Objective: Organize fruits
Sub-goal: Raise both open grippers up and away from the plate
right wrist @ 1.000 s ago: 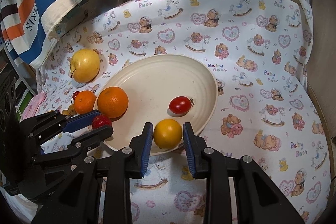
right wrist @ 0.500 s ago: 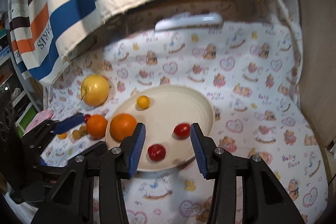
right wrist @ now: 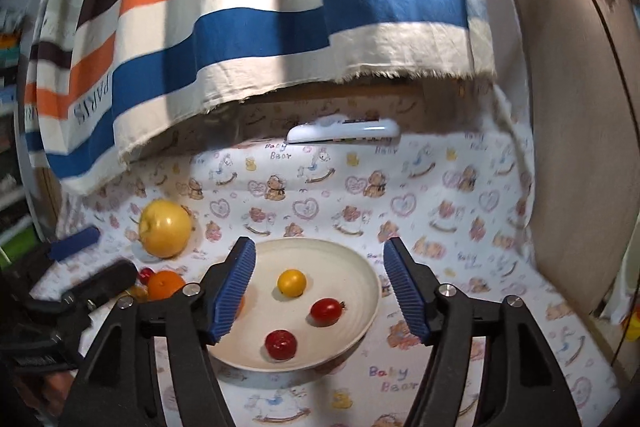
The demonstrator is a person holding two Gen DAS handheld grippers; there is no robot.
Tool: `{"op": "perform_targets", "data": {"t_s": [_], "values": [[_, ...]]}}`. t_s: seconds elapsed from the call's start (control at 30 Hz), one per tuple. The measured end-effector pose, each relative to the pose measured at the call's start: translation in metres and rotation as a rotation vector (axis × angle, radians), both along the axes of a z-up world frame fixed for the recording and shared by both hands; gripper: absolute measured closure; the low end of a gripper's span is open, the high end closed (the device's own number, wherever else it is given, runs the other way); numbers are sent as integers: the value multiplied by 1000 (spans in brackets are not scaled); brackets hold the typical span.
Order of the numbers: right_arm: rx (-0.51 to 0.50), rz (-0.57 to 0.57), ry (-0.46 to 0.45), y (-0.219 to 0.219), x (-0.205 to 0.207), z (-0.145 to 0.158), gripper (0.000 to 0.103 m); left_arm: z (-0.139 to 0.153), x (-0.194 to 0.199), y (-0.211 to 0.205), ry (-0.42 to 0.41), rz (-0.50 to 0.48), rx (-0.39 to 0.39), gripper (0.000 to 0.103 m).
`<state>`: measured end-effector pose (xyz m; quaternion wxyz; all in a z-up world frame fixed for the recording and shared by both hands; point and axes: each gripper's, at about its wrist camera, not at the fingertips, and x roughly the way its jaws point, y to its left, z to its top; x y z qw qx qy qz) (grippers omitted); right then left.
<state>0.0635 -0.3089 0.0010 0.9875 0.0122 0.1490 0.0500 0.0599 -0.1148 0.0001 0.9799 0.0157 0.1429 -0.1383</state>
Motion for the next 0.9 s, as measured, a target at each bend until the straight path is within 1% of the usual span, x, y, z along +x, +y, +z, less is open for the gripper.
{"op": "perform_targets", "data": {"t_s": [0.07, 0.1, 0.23, 0.3, 0.43, 0.6, 0.9], "values": [[-10, -4, -17, 2, -3, 1, 18, 0, 0, -1, -3, -2, 2, 2], [-13, -8, -21, 2, -4, 0, 16, 0, -1, -1, -5, -1, 1, 2], [-20, -12, -3, 2, -1, -1, 16, 0, -2, 0, -11, 6, -1, 2], [-27, -20, -12, 3, -2, -1, 15, 0, -3, 1, -14, 8, -4, 2], [-54, -21, -17, 8, -3, -1, 1, -1, -2, 2, -2, 12, -3, 2], [-53, -33, -14, 8, -3, -1, 1, -1, -1, -1, -3, -23, 5, 2], [-67, -38, -5, 11, -1, -1, 1, -2, 2, 0, 5, -5, 2, 2]]}}
